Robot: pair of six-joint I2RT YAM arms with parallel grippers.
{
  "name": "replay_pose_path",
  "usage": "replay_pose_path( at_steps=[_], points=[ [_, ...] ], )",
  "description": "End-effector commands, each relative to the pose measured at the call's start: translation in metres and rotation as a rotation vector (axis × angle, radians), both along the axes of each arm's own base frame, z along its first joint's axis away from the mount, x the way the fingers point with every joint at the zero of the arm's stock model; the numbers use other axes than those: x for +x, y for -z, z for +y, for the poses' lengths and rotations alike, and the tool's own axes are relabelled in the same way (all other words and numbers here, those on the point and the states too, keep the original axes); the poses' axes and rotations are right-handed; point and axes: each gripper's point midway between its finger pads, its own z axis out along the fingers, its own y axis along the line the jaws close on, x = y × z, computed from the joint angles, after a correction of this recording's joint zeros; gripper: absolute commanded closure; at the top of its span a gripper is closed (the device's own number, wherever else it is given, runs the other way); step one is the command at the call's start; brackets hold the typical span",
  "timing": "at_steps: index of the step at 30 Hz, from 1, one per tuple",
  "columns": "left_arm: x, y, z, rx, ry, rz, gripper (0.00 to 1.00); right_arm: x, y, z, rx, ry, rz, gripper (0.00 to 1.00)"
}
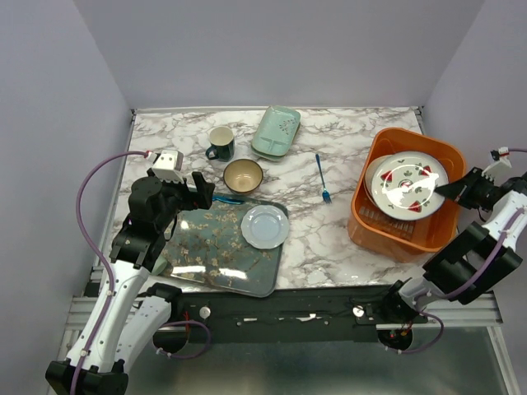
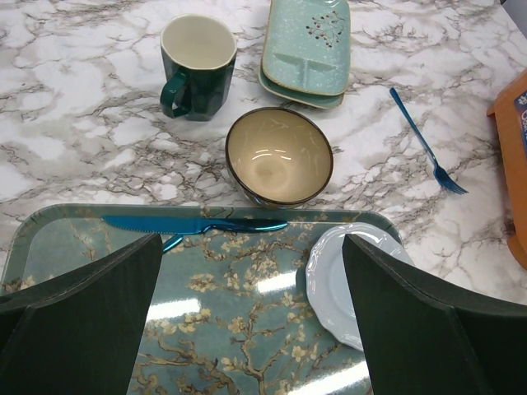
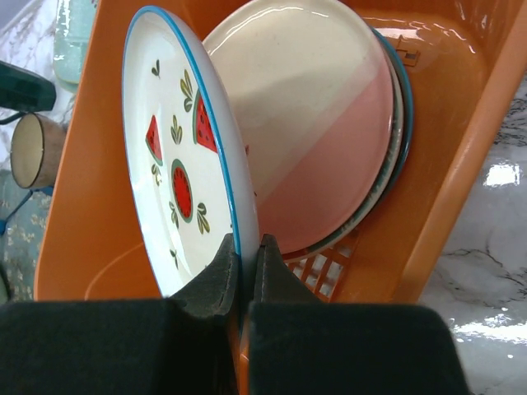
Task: Place the mixed dishes into the plastic bin
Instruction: Place the plate in the plastic bin.
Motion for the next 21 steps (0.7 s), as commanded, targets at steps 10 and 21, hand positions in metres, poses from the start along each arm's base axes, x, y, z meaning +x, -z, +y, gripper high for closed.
replay_pose_path(
  at_steps=[10,21],
  points=[
    [0.001,0.003,0.005,0.017,-0.016,-0.002,0.01,0.03,-0.011,-0.001,-0.01,-0.021,-0.005,0.88],
    [0.0,0.002,0.005,0.016,-0.014,-0.003,0.01,0.052,0.002,-0.007,-0.046,-0.023,0.065,0.8]
  ],
)
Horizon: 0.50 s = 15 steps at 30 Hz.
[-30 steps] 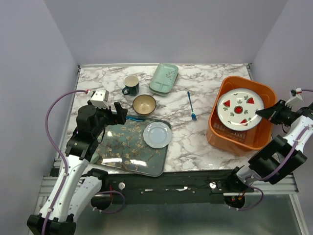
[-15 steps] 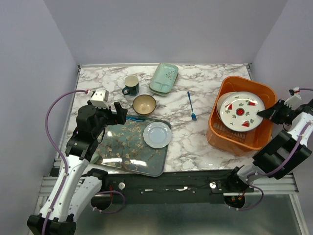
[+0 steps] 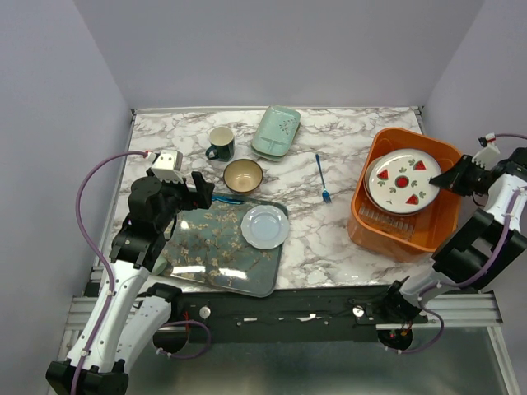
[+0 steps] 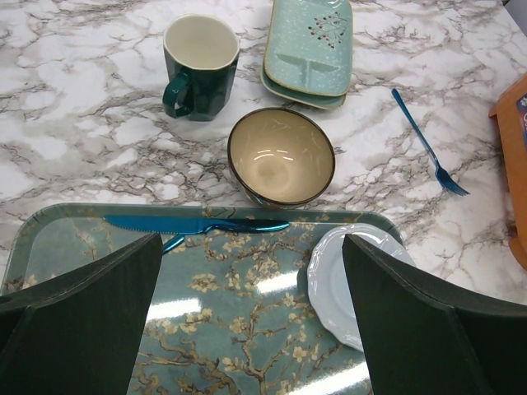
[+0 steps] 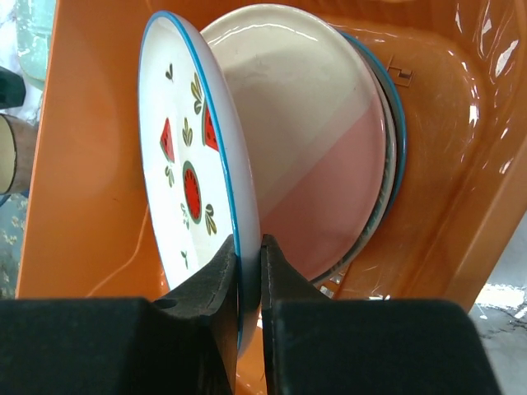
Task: Place the mixed dishes into the plastic bin
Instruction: Place the plate in the plastic bin.
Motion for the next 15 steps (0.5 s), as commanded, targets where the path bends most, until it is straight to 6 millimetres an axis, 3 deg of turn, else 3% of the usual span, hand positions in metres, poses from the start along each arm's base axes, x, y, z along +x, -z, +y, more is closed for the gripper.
replay_pose_path(
  at_steps=[1,8,15],
  points=[
    [0.0,0.002,0.004,0.017,-0.008,-0.005,0.01,0.018,-0.009,-0.005,-0.018,-0.005,-0.019,0.79],
    [0.0,0.002,0.004,0.017,-0.008,-0.005,0.01,0.028,-0.002,-0.008,-0.07,-0.009,0.018,0.61],
    [-0.001,0.002,0.004,0.015,-0.007,-0.006,0.01,0.035,0.008,-0.011,-0.138,-0.019,0.066,0.5]
  ],
)
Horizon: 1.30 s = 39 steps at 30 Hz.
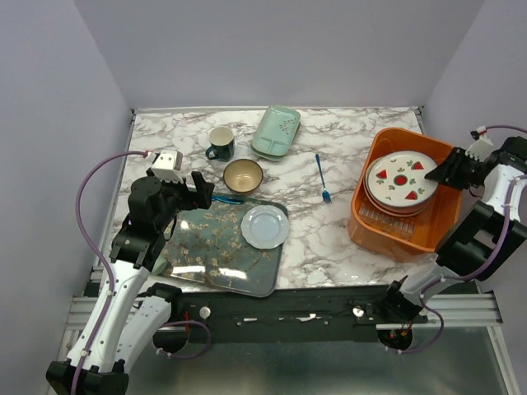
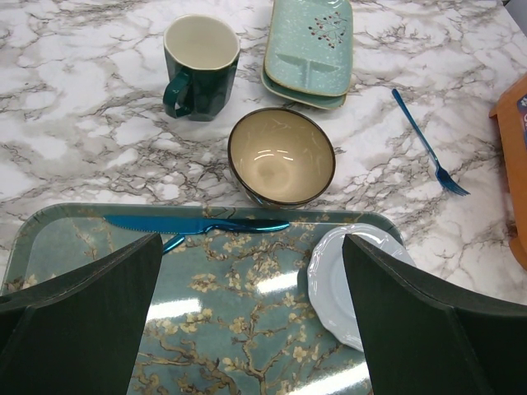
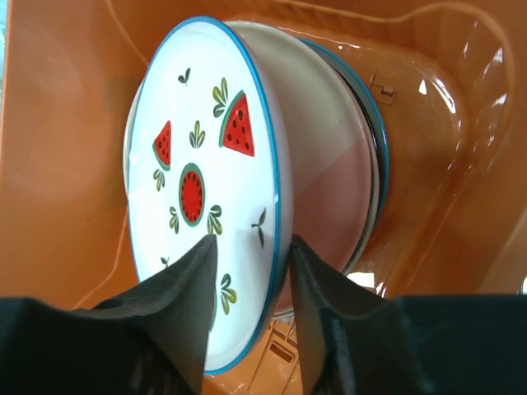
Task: Place the mixed dishes into the plastic bin
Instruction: Place the plate in the plastic bin.
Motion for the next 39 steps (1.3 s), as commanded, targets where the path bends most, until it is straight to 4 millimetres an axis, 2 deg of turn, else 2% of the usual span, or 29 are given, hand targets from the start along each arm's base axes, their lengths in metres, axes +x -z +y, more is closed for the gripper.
replay_pose_path(
  at_steps=[1,21,31,39],
  points=[
    [-0.001,0.001,0.003,0.016,-0.006,-0.007,0.01,0.015,-0.002,-0.006,-0.094,-0.024,0.002,0.5],
    [-0.002,-0.001,0.004,0.014,-0.005,-0.014,0.01,0.03,0.04,-0.008,-0.233,-0.055,0.146,0.4],
    [-0.002,-0.001,0.003,0.011,-0.004,-0.017,0.01,0.033,0.049,-0.005,-0.246,-0.066,0.166,0.39],
    [-0.002,-0.001,0.003,0.013,-0.002,-0.015,0.01,0.035,0.049,-0.003,-0.258,-0.07,0.161,0.31]
  ],
)
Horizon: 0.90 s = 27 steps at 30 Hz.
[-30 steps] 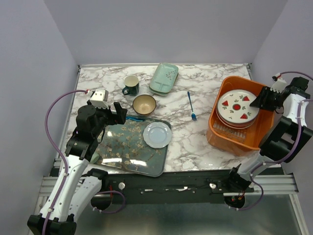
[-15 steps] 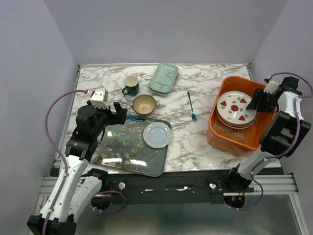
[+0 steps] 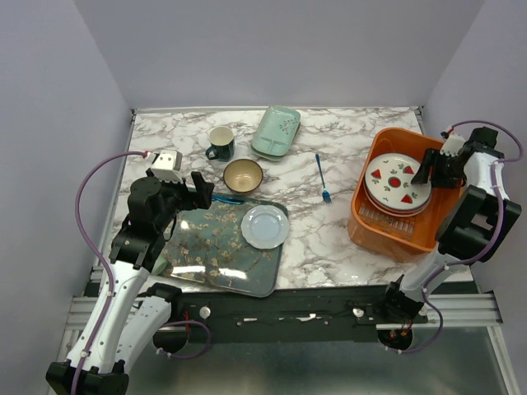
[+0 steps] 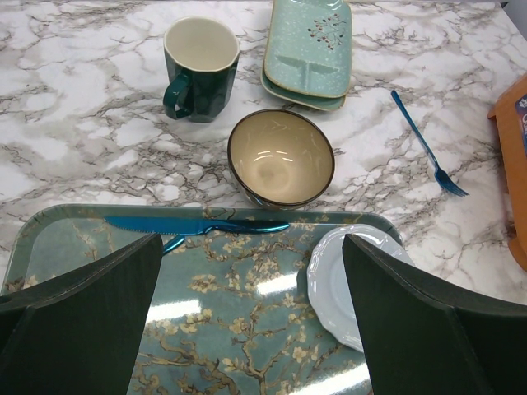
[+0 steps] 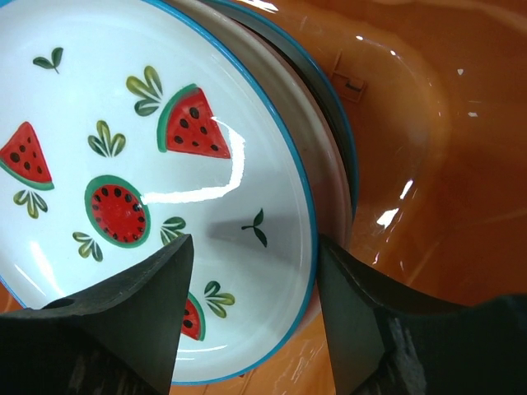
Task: Place the mixed dishes into the plastic bin
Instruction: Place the plate in the plastic bin.
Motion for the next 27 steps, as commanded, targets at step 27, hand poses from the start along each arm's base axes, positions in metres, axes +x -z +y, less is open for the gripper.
replay_pose_path(
  at_steps=[27],
  points=[
    [-0.006,-0.01,0.004,0.006,0.004,-0.047,0.01,-0.008,-0.062,-0.017,-0.262,0.048,-0.214,0.0]
  ],
)
